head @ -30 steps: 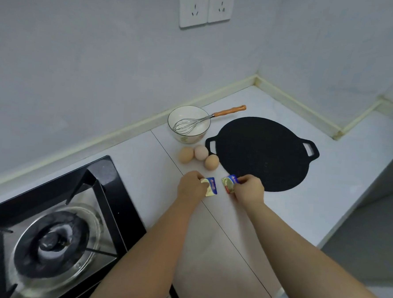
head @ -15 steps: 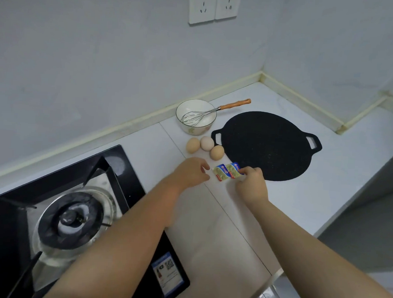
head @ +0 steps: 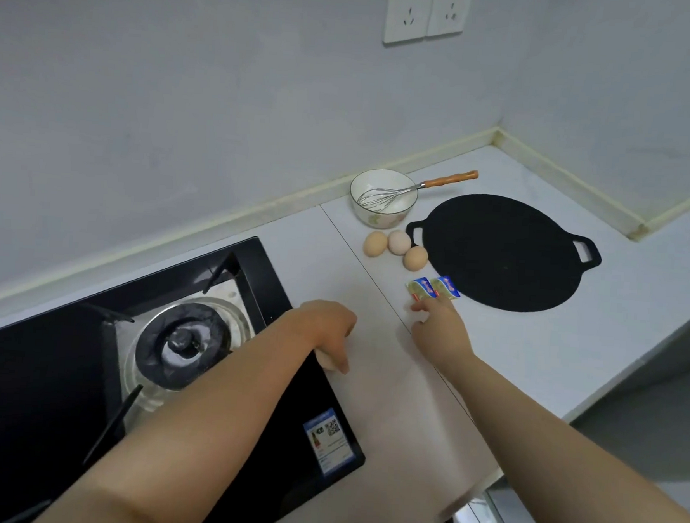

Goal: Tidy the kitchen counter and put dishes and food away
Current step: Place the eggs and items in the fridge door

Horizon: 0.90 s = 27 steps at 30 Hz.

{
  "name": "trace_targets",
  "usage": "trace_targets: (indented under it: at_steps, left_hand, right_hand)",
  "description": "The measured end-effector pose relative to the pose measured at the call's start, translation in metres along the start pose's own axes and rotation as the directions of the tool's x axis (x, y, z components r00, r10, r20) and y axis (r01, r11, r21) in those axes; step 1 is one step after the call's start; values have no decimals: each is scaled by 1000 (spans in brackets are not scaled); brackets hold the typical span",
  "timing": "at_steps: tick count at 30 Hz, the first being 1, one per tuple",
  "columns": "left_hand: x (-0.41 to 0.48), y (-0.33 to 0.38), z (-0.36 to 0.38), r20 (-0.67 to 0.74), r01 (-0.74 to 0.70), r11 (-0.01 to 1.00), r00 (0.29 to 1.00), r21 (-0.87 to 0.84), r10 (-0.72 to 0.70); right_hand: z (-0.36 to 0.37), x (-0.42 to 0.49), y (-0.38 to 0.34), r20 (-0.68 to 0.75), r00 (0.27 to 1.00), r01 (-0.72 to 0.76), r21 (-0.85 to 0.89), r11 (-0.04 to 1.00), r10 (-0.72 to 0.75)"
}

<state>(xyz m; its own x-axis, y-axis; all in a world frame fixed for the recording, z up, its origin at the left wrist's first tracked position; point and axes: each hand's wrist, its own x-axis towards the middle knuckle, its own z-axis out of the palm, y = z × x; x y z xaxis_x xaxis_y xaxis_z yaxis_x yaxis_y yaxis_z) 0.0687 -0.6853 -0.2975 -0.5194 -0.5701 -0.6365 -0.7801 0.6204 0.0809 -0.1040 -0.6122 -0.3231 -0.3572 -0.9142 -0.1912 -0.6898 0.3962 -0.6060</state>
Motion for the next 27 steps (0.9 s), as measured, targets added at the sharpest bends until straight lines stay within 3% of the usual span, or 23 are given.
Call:
trace_targets:
  at_steps: [7,13,20,27]
  left_hand:
    - [21,-5,1,-209,-57,979,978,-197,15]
    - [58,6,-8,-469,-86,918,876,-386,-115]
    - [86,15,-18,-581,-152,802,767,-578,-273]
    - [106,26,-20,-649,-202,749,666,-631,-367]
  right_hand:
    - [3,8,8,-59,997,-51,32,998,53]
    - [-2,19,20,-121,991,-55,30,998,58]
    - [-9,39,21,-179,982,-56,8,998,56]
    - [-7,58,22,-186,982,-32,11,999,33]
